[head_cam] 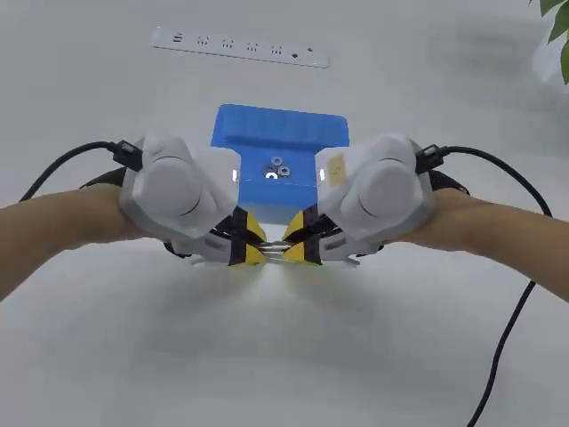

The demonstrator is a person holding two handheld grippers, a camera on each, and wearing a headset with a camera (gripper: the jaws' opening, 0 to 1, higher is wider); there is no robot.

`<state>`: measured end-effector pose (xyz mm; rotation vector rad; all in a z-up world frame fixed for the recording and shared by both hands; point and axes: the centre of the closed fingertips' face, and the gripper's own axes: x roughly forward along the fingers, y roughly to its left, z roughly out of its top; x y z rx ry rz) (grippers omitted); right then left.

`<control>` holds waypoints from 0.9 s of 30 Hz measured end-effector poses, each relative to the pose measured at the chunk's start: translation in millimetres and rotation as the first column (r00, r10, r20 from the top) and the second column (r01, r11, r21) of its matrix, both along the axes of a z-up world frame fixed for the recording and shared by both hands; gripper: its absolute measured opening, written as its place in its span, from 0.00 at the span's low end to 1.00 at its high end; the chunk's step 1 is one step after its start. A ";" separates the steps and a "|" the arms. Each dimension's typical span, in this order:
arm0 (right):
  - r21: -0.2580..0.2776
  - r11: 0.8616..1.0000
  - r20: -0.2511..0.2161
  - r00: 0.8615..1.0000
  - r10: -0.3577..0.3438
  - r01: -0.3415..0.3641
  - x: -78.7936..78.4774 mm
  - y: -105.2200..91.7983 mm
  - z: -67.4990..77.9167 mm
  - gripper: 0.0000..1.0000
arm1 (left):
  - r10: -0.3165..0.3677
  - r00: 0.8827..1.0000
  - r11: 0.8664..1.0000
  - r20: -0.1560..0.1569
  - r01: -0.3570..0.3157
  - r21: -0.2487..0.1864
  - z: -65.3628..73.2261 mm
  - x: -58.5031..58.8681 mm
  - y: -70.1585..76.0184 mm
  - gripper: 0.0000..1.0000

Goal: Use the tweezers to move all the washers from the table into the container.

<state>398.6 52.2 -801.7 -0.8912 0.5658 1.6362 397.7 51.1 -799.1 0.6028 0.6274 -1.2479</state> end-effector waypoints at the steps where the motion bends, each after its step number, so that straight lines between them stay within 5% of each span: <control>1: -0.004 1.000 0.005 1.000 0.003 -0.003 0.5 -0.4 -0.6 0.09 | 0.003 1.000 1.000 -0.003 -0.003 -0.002 0.0 0.3 0.1 0.13; 22: -0.051 0.996 -0.031 0.997 -0.073 0.072 -1.5 -4.9 -7.3 0.12 | 0.054 0.998 0.998 -0.033 -0.053 0.014 -3.1 3.8 2.2 0.13; 24: -0.057 0.996 -0.033 0.997 -0.076 0.074 -2.2 -4.7 -7.5 0.13 | 0.054 0.998 0.998 -0.014 -0.054 0.030 -3.0 4.4 3.8 0.16; 27: -0.058 0.994 -0.053 0.994 -0.092 0.089 -4.3 -4.8 -7.4 0.15 | 0.038 0.999 0.998 -0.019 -0.037 0.044 -3.0 -3.0 6.4 0.20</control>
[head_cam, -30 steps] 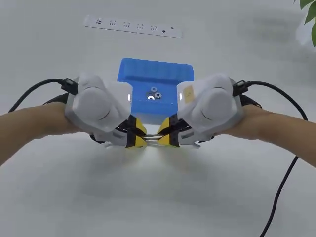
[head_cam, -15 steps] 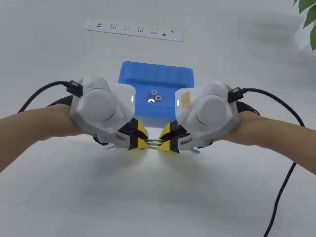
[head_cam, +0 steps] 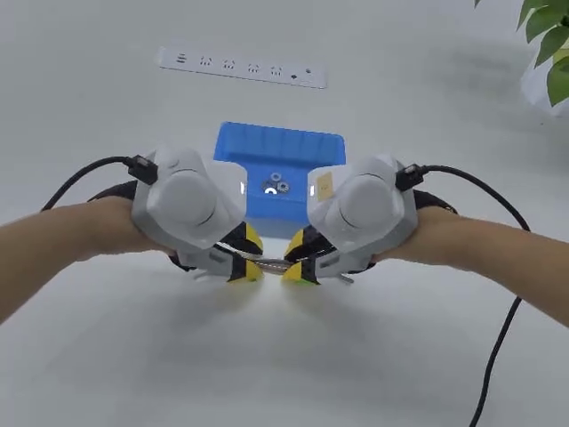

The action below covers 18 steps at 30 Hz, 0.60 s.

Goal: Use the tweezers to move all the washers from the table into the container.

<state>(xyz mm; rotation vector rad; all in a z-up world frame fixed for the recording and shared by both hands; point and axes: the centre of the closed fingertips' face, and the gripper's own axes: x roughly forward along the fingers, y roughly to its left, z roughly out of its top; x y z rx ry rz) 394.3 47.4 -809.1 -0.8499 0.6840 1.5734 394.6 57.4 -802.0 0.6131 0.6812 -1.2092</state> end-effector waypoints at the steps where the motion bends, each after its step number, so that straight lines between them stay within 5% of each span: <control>1: 0.008 1.000 -0.020 1.000 -0.019 0.019 -1.7 0.1 0.3 0.16 | -0.001 1.000 1.000 -0.006 0.001 0.001 0.3 -2.3 1.5 0.21; 4: 0.049 0.994 -0.015 0.995 -0.100 0.101 2.7 -4.5 5.8 0.22 | 0.022 1.000 1.000 -0.003 -0.022 0.007 3.4 -5.9 10.5 0.26; 7: 0.161 0.956 -0.096 0.968 -0.231 0.244 0.4 -12.1 24.5 0.24 | 0.117 0.993 0.993 0.006 -0.117 -0.025 10.4 -3.9 22.2 0.29; 10: 0.187 0.940 -0.056 0.958 -0.280 0.285 3.4 -29.7 31.6 0.29 | 0.228 0.972 0.969 -0.063 -0.233 -0.087 17.8 -15.7 32.0 0.31; 11: 0.194 0.928 -0.029 0.948 -0.317 0.317 5.6 -39.8 35.2 0.31 | 0.244 0.968 0.963 -0.053 -0.248 -0.104 21.1 -18.0 34.5 0.33; 13: 0.250 0.888 -0.050 0.921 -0.386 0.385 6.3 -49.8 49.2 0.38 | 0.305 0.951 0.938 -0.056 -0.310 -0.155 30.0 -25.1 41.1 0.39; 15: 0.296 0.846 -0.067 0.893 -0.444 0.443 8.9 -59.6 65.7 0.41 | 0.382 0.921 0.898 -0.072 -0.389 -0.204 39.9 -30.0 49.7 0.48; 18: 0.371 0.798 -0.069 0.871 -0.486 0.475 11.6 -68.9 93.7 0.44 | 0.431 0.901 0.870 -0.050 -0.429 -0.244 57.5 -38.1 61.5 0.59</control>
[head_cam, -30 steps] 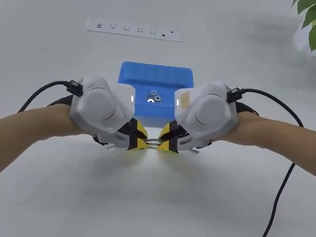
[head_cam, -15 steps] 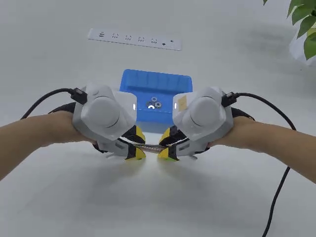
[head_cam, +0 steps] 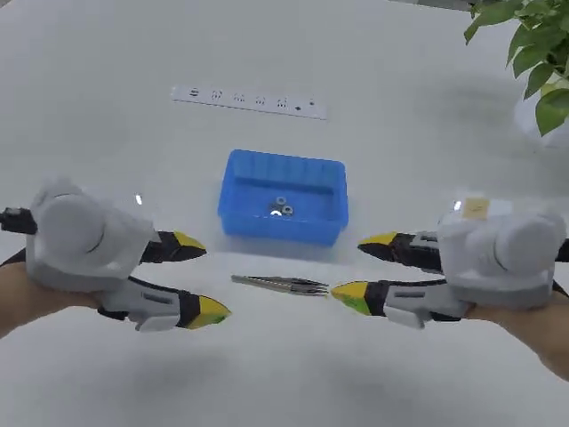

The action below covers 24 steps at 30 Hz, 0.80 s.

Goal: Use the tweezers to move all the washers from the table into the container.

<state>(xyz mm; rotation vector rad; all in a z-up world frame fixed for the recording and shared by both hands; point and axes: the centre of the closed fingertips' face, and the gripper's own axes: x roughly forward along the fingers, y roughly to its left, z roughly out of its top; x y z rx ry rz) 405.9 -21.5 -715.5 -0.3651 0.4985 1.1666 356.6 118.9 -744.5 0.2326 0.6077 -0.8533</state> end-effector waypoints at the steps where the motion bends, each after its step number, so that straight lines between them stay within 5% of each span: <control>1: 0.026 1.000 0.014 1.000 -0.011 0.011 -0.2 -3.1 11.3 0.46 | -0.003 1.000 1.000 -0.001 0.003 -0.025 8.9 -6.8 1.4 0.62; 3: 0.034 0.999 0.042 0.999 -0.003 0.002 -2.7 -7.0 23.3 0.51 | -0.001 1.000 0.998 -0.008 0.000 -0.060 20.4 -15.0 3.0 0.70; 7: 0.036 0.999 0.093 0.995 0.030 -0.034 -14.3 -9.9 46.5 0.61 | 0.008 0.999 0.995 0.034 -0.005 -0.100 49.0 -27.4 9.3 0.84; 9: 0.054 0.998 0.096 0.995 0.029 -0.034 -20.1 -9.5 57.1 0.64 | 0.012 0.997 0.996 0.072 -0.005 -0.094 62.0 -30.7 12.0 0.89; 11: 0.126 0.992 0.075 0.997 0.005 -0.015 -26.0 -4.6 72.7 0.67 | 0.026 0.994 0.994 0.102 -0.015 -0.107 74.9 -32.9 13.6 0.92; 15: 0.154 0.988 0.092 0.996 -0.013 -0.001 -34.0 -5.2 87.8 0.74 | 0.076 0.980 0.988 0.182 -0.049 -0.149 102.8 -32.6 15.0 0.94; 19: 0.121 0.993 0.107 0.994 -0.006 -0.007 -43.7 -8.4 85.5 0.82 | 0.050 0.972 0.987 0.231 -0.012 -0.162 121.6 -40.5 7.4 0.99; 24: 0.081 0.996 0.103 0.995 0.018 -0.026 -60.2 -16.2 79.0 0.88 | 0.029 0.967 0.990 0.252 0.006 -0.138 131.8 -49.5 4.5 1.00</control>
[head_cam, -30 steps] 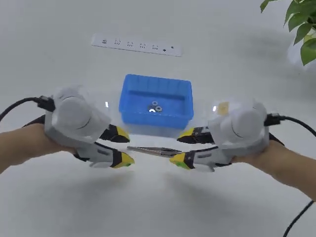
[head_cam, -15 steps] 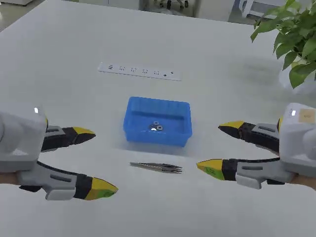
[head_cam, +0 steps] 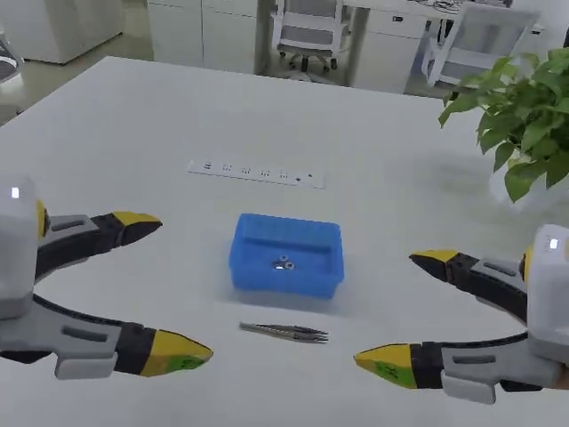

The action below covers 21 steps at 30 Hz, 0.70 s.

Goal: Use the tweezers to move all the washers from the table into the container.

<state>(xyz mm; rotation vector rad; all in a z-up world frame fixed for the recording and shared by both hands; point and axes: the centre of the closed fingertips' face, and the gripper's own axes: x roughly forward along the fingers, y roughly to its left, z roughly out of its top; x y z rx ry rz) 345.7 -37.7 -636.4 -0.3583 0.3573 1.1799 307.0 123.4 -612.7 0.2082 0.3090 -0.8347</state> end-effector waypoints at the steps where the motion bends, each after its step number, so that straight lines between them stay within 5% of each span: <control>1: -0.007 1.000 0.007 1.000 -0.004 0.004 -2.1 -3.9 -0.5 0.90 | 0.003 1.000 1.000 0.007 -0.003 0.003 1.8 -1.9 -0.1 1.00; 6: 0.005 1.000 0.006 1.000 -0.020 0.020 -10.7 -9.2 0.6 1.00 | 0.018 1.000 1.000 0.012 -0.018 0.008 2.7 -6.5 -1.6 1.00; 10: -0.030 1.000 0.026 1.000 -0.005 0.006 -11.7 -11.3 0.6 1.00 | 0.014 1.000 1.000 -0.003 -0.014 0.026 -2.2 -13.4 -7.4 1.00; 21: -0.023 0.999 0.046 0.999 0.027 -0.026 -12.5 -0.8 8.7 1.00 | 0.054 0.999 0.998 0.005 -0.054 0.015 3.6 -15.9 -2.4 1.00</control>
